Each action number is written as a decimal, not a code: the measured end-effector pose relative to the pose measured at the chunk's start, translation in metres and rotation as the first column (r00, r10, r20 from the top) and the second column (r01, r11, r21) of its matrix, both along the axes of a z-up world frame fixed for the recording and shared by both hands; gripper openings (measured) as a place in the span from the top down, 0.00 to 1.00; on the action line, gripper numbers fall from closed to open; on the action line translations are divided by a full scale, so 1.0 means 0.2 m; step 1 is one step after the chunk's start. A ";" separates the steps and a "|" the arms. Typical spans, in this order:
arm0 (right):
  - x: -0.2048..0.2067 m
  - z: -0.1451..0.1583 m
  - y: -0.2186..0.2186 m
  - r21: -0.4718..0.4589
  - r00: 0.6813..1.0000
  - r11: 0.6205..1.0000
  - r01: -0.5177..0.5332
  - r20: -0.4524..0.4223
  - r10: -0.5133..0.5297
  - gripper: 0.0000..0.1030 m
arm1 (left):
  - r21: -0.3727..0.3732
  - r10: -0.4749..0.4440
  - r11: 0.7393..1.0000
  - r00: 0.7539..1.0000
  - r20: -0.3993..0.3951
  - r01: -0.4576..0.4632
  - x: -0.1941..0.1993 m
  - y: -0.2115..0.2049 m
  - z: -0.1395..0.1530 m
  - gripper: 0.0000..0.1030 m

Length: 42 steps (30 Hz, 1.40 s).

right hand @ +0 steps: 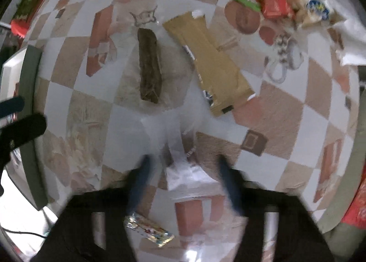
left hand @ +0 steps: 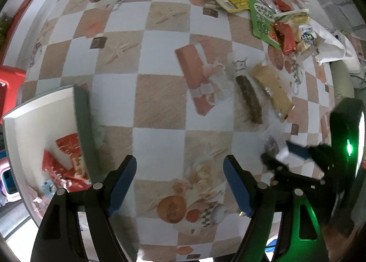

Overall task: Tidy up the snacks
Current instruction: 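Grasp the brown jerky packet with left tool while right tool grasps a clear wrapper, then carry the jerky packet to the tray with left tool while right tool follows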

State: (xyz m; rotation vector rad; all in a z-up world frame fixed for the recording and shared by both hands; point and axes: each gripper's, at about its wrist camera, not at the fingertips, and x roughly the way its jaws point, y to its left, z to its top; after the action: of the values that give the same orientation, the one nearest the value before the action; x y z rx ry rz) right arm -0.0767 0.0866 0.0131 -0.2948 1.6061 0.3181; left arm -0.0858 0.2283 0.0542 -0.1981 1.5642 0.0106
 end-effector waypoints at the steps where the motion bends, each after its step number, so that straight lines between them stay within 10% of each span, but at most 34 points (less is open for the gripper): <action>1: 0.00 0.01 -0.02 0.018 1.000 1.000 0.016 -0.011 -0.016 0.69 | -0.002 -0.003 1.000 1.000 0.001 0.003 0.02 -0.03 -0.01 0.21; 17: -0.23 0.16 -0.55 0.215 0.951 0.926 0.310 -0.078 -0.300 0.69 | -0.025 0.206 0.978 0.978 -0.041 -0.207 0.39 -0.33 -0.23 0.21; 23: -0.32 0.13 -0.63 0.229 0.943 0.915 0.331 -0.081 -0.322 0.69 | 0.106 0.119 0.988 0.993 -0.022 -0.116 0.42 -0.48 -0.26 0.22; 27: -0.28 0.18 -0.71 0.238 0.943 0.913 0.332 -0.080 -0.322 0.69 | 0.114 0.012 0.993 1.000 0.026 -0.015 0.41 -0.59 -0.21 0.66; 42: -0.31 0.16 -0.54 0.243 0.952 0.921 0.305 -0.099 -0.289 0.69 | 0.024 -0.153 0.988 0.985 0.083 0.152 -0.10 -0.41 -0.09 0.67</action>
State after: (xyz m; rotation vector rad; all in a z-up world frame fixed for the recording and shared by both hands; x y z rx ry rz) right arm -0.1391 -0.0211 0.0445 0.1592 1.6218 0.2977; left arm -0.1060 0.1469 0.0371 -0.0638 1.4909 -0.1031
